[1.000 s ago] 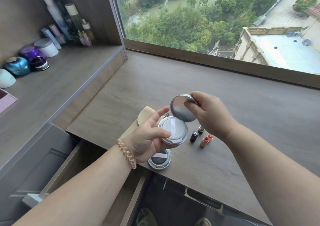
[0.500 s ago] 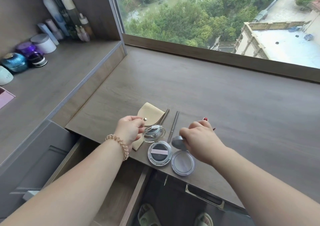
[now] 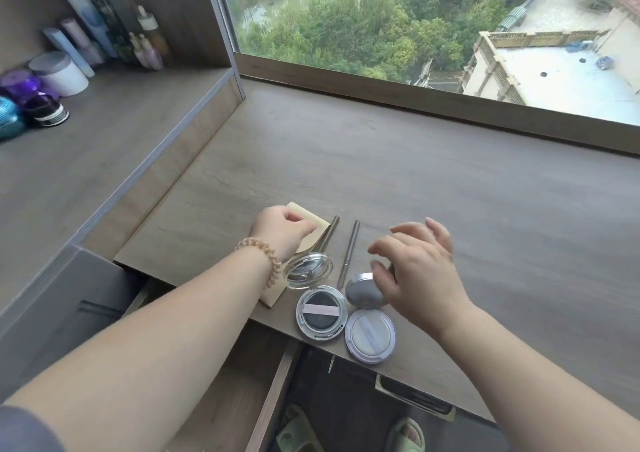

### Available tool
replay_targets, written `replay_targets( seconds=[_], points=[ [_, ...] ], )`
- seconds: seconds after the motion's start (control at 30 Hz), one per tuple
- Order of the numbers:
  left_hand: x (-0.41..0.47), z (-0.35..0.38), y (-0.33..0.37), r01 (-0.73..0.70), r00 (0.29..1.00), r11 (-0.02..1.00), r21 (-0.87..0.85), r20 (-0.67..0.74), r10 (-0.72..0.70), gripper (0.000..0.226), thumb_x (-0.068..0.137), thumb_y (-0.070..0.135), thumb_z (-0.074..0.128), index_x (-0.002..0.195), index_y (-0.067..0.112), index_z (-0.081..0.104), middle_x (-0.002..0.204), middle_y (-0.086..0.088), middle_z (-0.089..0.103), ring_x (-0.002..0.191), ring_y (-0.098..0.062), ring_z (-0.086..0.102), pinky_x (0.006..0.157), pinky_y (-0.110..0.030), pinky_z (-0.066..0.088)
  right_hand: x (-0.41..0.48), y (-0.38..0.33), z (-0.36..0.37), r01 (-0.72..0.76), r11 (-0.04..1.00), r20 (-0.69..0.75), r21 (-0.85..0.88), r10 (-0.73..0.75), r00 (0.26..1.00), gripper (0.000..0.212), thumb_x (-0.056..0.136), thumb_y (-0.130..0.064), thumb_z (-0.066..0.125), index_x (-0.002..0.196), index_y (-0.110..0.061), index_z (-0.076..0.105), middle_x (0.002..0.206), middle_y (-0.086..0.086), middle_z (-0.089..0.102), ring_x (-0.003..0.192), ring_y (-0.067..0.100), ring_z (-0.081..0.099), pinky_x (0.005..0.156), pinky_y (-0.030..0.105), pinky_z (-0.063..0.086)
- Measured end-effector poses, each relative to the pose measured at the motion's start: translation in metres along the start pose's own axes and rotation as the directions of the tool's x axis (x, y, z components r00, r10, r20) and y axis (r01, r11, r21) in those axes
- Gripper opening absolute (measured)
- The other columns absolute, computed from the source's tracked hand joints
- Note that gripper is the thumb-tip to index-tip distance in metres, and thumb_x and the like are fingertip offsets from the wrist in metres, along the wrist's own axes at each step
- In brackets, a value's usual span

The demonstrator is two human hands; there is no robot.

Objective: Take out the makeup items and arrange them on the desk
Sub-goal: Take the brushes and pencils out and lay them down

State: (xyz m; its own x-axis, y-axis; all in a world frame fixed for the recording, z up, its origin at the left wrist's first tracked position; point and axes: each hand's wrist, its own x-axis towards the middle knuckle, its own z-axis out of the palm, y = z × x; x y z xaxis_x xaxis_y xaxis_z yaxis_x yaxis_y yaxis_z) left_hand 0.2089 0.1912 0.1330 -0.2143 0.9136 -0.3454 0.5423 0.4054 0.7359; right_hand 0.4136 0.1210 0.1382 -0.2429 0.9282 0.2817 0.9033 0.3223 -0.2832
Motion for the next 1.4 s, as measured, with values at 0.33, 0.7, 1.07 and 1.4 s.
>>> replay_targets(
  seconds=[0.33, 0.7, 1.07, 1.4],
  points=[
    [0.026, 0.046, 0.062, -0.228, 0.937, 0.545, 0.807, 0.334, -0.103, 0.013, 0.078, 0.022, 0.063, 0.085, 0.011, 0.068, 0.072, -0.001, 0.062, 0.069, -0.021, 0.058, 0.067, -0.027, 0.045, 0.02, 0.002, -0.008, -0.014, 0.999, -0.143, -0.042, 0.008, 0.99, 0.011, 0.078, -0.02, 0.055, 0.07, -0.019, 0.064, 0.066, -0.006, 0.062, 0.089, 0.022, 0.062, 0.105, 0.042, 0.023],
    [0.036, 0.068, 0.055, -0.221, 0.954, 0.611, 0.76, 0.299, -0.026, 0.016, 0.083, 0.015, 0.053, 0.068, 0.01, 0.054, 0.096, -0.01, 0.068, 0.085, -0.029, 0.061, 0.07, -0.028, 0.046, 0.022, 0.017, -0.017, -0.01, 1.0, -0.213, -0.024, 0.004, 0.977, 0.008, 0.077, -0.018, 0.06, 0.071, -0.02, 0.065, 0.064, -0.006, 0.061, 0.086, 0.022, 0.062, 0.102, 0.04, 0.026],
    [0.025, 0.086, 0.062, -0.259, 0.916, 0.567, 0.782, 0.385, -0.114, 0.024, 0.072, 0.029, 0.071, 0.064, 0.014, 0.053, 0.058, 0.0, 0.057, 0.053, -0.016, 0.054, 0.06, -0.025, 0.048, 0.017, 0.025, -0.017, 0.002, 1.0, -0.233, -0.011, -0.004, 0.973, 0.008, 0.076, -0.018, 0.059, 0.07, -0.02, 0.065, 0.064, -0.006, 0.061, 0.084, 0.022, 0.062, 0.102, 0.038, 0.025],
    [0.022, 0.067, 0.082, -0.341, 0.939, 0.76, 0.553, 0.245, 0.243, 0.022, 0.07, 0.033, 0.063, 0.067, 0.011, 0.064, 0.069, -0.006, 0.062, 0.071, -0.024, 0.058, 0.061, -0.024, 0.04, 0.012, 0.035, -0.03, -0.139, 0.976, -0.273, 0.165, 0.18, 0.945, 0.017, 0.08, -0.032, 0.054, 0.086, -0.023, 0.067, 0.072, -0.01, 0.064, 0.083, 0.018, 0.06, 0.09, 0.035, 0.031]
  ],
)
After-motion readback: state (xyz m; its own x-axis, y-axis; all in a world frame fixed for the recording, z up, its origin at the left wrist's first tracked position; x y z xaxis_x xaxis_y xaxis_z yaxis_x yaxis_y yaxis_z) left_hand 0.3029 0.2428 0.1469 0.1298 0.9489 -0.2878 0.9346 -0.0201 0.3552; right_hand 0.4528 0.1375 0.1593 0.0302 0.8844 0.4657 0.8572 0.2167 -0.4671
